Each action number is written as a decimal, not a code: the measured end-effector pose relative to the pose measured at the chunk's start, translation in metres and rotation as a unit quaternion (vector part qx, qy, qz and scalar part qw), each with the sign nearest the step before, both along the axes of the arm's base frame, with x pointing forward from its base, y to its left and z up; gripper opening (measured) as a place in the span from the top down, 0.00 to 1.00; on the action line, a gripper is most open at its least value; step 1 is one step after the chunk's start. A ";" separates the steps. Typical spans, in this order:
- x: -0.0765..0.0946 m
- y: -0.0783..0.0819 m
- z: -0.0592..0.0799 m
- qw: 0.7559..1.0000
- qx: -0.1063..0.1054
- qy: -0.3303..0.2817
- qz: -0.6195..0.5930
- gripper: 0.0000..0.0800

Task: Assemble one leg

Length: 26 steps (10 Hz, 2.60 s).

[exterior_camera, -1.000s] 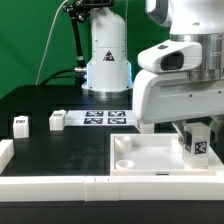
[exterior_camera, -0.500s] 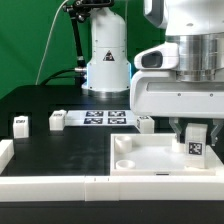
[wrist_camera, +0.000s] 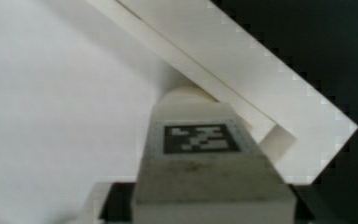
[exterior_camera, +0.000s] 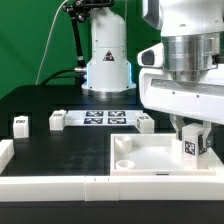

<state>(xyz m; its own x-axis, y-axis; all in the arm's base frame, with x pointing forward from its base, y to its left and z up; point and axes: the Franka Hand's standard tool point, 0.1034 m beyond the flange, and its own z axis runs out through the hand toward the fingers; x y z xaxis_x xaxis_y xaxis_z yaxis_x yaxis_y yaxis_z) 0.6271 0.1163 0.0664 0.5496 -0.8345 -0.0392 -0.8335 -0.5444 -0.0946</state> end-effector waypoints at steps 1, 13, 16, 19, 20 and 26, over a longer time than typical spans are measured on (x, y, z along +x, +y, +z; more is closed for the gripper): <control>0.000 0.000 0.000 0.999 0.004 0.003 -0.035 0.64; 0.001 0.007 0.003 0.956 -0.016 -0.005 0.293 0.19; 0.001 0.007 0.003 0.893 -0.034 -0.014 0.449 0.19; 0.003 0.002 0.004 0.812 -0.041 -0.018 0.582 0.19; 0.003 0.002 0.004 0.798 -0.041 -0.019 0.601 0.22; 0.002 0.002 0.003 0.830 -0.037 -0.017 0.557 0.64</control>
Offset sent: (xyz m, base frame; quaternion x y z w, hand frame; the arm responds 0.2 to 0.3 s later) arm 0.0000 0.0000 0.0000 0.0000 0.0000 0.0799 0.9968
